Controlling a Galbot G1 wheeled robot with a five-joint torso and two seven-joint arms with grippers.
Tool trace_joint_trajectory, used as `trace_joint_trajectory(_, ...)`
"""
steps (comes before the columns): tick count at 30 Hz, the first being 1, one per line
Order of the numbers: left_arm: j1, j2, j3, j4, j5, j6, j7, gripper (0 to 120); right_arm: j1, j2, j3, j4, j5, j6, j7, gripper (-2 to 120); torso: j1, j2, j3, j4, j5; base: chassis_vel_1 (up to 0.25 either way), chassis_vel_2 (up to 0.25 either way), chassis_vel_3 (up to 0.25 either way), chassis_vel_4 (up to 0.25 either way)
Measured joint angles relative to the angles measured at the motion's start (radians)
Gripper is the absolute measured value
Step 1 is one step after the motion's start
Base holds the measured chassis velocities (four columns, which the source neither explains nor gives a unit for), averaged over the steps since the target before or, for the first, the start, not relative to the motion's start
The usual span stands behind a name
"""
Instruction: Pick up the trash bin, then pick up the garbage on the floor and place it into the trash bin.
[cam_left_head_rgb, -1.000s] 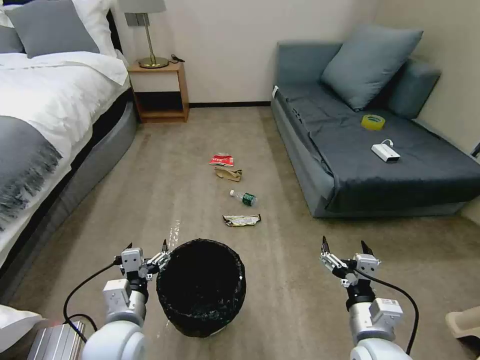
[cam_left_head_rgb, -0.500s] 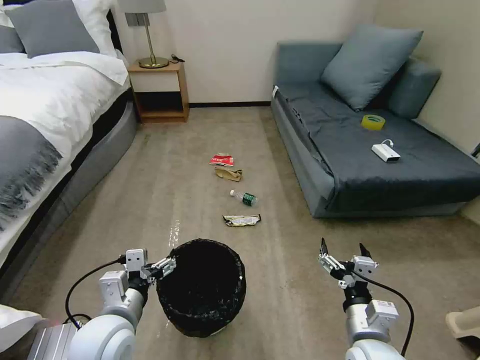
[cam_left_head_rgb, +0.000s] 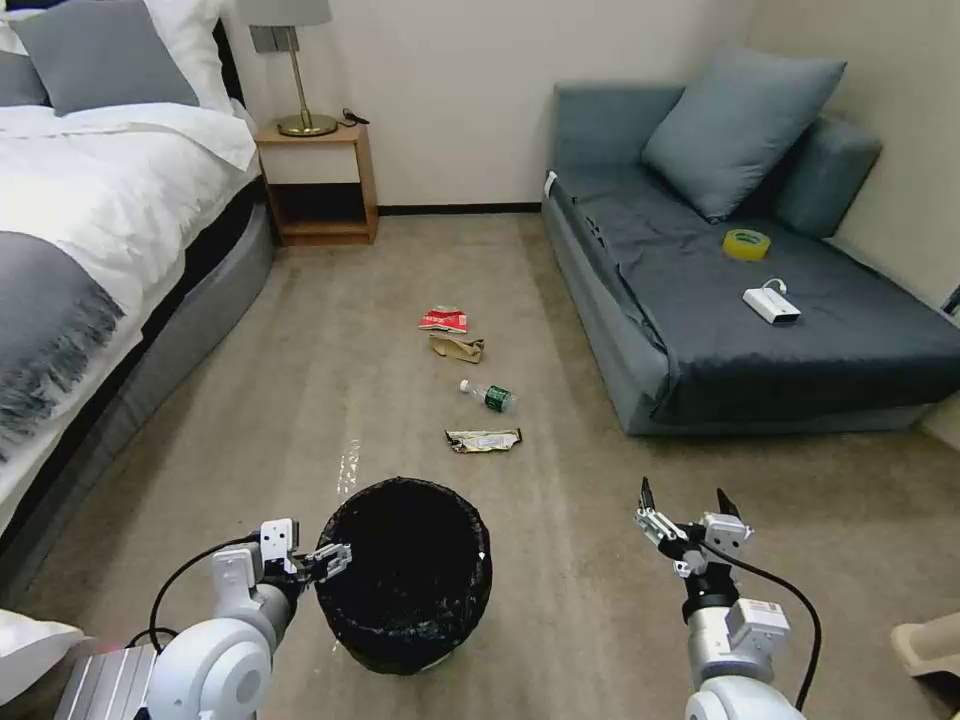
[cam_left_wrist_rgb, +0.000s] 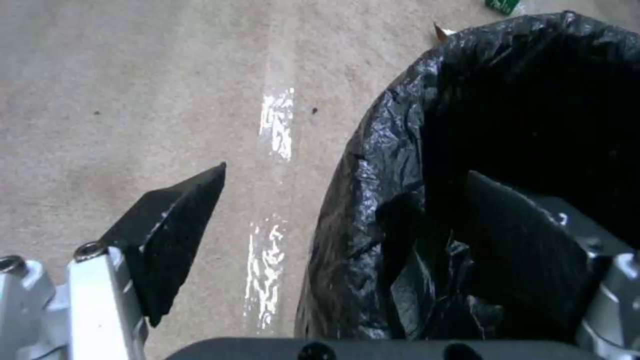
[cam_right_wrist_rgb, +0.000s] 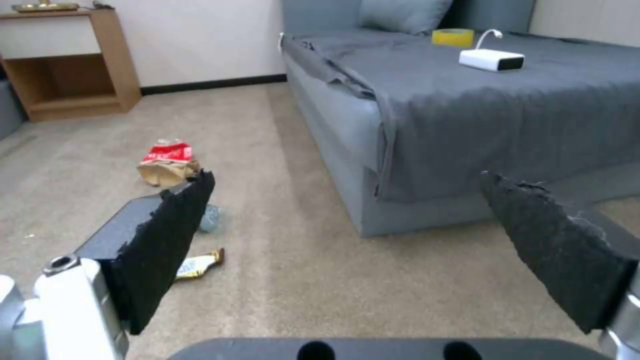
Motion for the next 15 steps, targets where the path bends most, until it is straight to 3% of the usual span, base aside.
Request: trace_joint_trajectory(15,-0.019,0.004,0.03,0.043,-0.007,-0.022,0.04,34,-0.009,0.0,0.012,-0.001,-0.001,0.004,0.024,100,0.0,0.0,0.0,0.0,-0.0001,0.0,0.0,0.0,0.0)
